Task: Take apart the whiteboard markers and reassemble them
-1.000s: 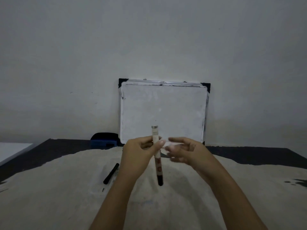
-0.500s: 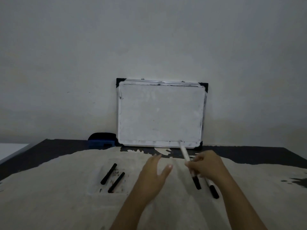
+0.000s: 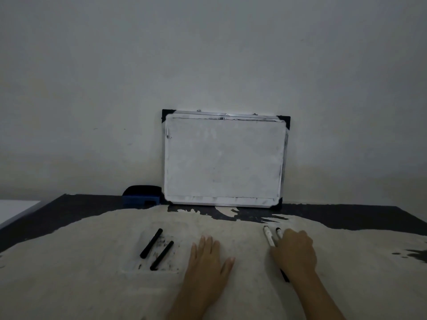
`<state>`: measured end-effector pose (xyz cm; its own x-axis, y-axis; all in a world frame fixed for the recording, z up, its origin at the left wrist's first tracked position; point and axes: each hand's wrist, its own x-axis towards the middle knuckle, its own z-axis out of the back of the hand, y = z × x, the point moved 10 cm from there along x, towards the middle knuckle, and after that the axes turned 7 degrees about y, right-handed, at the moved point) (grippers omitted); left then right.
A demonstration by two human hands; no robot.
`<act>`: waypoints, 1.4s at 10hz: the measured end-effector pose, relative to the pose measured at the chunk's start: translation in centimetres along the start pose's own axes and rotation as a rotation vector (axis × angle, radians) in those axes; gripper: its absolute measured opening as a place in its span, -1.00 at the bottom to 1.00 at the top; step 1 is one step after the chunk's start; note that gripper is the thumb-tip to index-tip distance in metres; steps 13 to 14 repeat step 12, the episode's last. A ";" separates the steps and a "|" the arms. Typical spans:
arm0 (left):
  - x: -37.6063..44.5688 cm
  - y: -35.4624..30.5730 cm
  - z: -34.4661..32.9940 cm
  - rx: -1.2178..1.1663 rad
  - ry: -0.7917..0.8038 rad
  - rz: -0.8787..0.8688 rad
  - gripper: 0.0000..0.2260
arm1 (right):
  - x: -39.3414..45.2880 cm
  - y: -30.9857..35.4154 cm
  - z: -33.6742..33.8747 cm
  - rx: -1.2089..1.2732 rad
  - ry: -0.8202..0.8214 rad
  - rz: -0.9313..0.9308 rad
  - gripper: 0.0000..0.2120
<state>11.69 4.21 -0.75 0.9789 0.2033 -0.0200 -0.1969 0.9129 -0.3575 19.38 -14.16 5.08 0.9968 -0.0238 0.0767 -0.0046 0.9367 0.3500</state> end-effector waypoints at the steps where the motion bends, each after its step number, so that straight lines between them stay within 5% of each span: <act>1: 0.0 0.1 0.0 0.001 0.005 -0.001 -0.43 | 0.1 -0.6 -0.1 -0.064 -0.031 -0.026 -0.55; 5: 0.1 0.1 0.0 0.008 0.007 0.000 -0.44 | 0.7 -1.1 -1.6 0.147 -0.034 -0.055 -0.68; 10: 0.1 0.0 0.1 0.002 -0.006 -0.005 -0.43 | 0.3 -0.6 -1.7 0.034 -0.044 -0.010 -0.59; 11: -0.1 0.0 0.7 -0.065 -0.065 -0.021 -0.43 | 0.0 0.3 -0.7 -0.104 -0.155 0.042 -0.56; 12: -0.2 -0.5 1.4 -0.054 -0.124 -0.053 -0.19 | -0.5 2.8 -1.6 -0.169 -0.224 0.181 -0.43; 14: -0.2 -0.5 1.4 -0.054 -0.124 -0.053 -0.19 | -0.5 2.8 -1.6 -0.169 -0.224 0.181 -0.43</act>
